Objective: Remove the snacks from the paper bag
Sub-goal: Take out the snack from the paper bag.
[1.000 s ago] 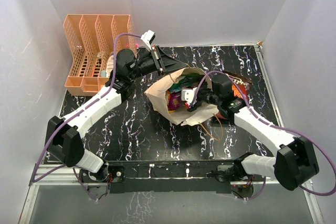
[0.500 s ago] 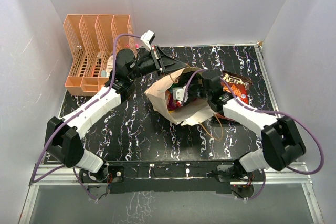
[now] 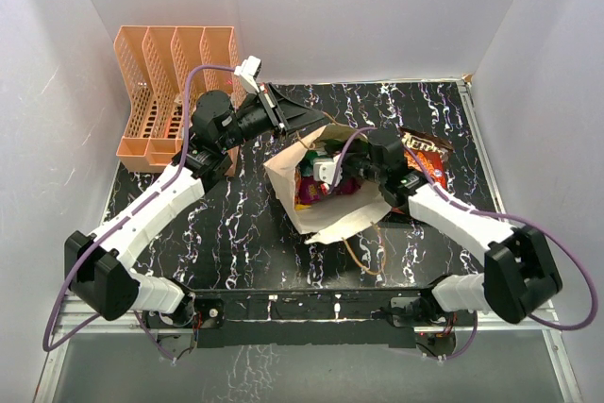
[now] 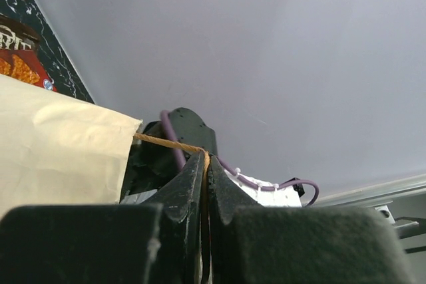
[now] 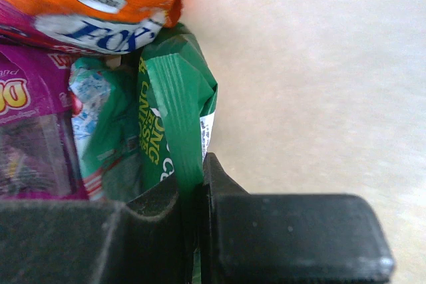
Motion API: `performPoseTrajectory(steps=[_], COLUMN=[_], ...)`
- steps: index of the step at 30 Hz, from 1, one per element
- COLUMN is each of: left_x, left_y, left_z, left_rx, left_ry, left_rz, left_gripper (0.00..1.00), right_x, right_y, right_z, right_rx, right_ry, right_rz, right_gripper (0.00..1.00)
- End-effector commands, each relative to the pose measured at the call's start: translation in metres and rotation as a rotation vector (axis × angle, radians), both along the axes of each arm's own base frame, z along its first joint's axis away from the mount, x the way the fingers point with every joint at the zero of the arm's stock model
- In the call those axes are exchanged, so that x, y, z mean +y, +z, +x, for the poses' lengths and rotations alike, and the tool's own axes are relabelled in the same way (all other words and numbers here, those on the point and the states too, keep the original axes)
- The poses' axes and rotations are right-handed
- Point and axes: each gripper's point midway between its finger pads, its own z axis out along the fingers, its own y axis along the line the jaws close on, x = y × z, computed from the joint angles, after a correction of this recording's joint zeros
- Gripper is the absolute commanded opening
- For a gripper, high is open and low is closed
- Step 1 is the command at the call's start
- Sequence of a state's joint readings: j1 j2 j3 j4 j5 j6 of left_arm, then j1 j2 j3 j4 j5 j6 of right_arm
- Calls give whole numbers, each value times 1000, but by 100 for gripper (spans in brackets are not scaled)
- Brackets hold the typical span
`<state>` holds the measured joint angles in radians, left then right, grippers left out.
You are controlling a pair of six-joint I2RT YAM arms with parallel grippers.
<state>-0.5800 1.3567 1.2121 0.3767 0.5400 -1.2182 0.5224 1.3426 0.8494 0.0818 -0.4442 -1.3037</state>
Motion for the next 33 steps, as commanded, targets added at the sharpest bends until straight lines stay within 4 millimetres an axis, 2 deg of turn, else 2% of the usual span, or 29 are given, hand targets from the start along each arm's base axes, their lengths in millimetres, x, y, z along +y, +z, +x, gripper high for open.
performPoseTrajectory(steps=[1, 8, 16, 22, 29, 33], left_x=[12, 15, 20, 23, 31, 34], left_y=[34, 28, 30, 24, 15, 11], left_z=[-15, -9, -7, -6, -3, -2], left_rx=[-90, -73, -92, -104, -106, -103], left_ry=[31, 69, 107, 122, 172, 193], left_rz=[-53, -39, -16, 33, 97, 113], left_gripper=[0, 0, 0, 0, 0, 0], right_x=[0, -5, -9, -26, -49, -70], right_y=[68, 103, 125, 173, 215, 247], right_z=[-15, -43, -109, -158, -214, -241], right_rx=[-112, -99, 20, 87, 195, 195], right_ry=[10, 54, 220, 244, 251, 209], right_rz=[152, 210, 201, 317, 415, 513], right_gripper=[7, 7, 7, 7, 7, 7])
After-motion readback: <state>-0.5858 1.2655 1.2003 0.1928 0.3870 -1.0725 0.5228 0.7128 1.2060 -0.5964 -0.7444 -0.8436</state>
